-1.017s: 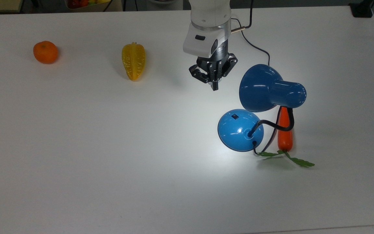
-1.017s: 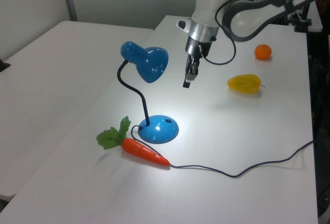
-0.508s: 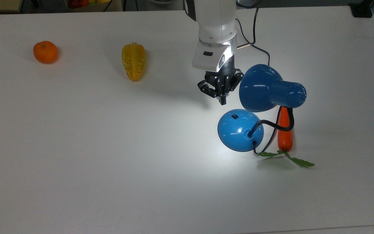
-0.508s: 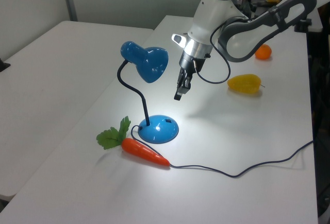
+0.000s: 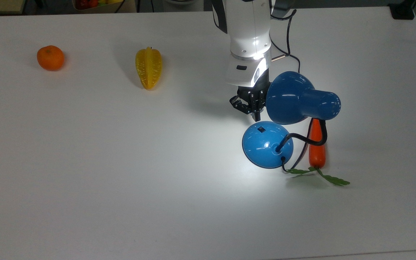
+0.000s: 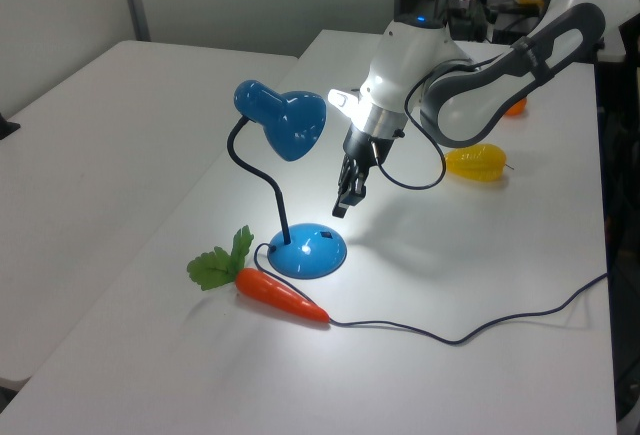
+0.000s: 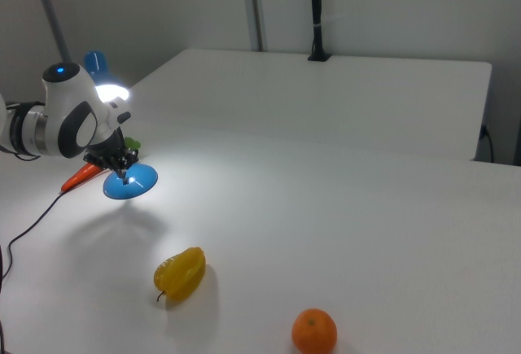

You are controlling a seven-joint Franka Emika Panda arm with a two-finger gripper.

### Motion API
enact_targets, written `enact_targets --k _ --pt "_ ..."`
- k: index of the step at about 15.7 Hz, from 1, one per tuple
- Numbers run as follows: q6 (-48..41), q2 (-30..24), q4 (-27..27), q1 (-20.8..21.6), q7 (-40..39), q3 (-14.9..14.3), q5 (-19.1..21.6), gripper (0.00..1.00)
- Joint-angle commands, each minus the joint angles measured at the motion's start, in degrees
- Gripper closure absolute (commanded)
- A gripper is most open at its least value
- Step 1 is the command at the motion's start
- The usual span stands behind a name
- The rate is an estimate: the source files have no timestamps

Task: Turn off lamp
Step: 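Press down on the lamp base switch with the gripper fingertips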

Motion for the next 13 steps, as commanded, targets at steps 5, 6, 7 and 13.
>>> enact_targets --k 5,6,7,13 --pt "5.5 1.7 -0.6 0.7 -1.1 -0.1 -0.5 1.0" --pt "5.6 2.1 -0.6 0.7 -1.1 -0.1 -0.6 1.0" --pt "5.6 2.3 -0.5 0.7 -1.1 -0.1 -0.6 1.0" --pt "5.7 3.4 -0.4 0.6 -1.1 -0.1 -0.6 1.0"
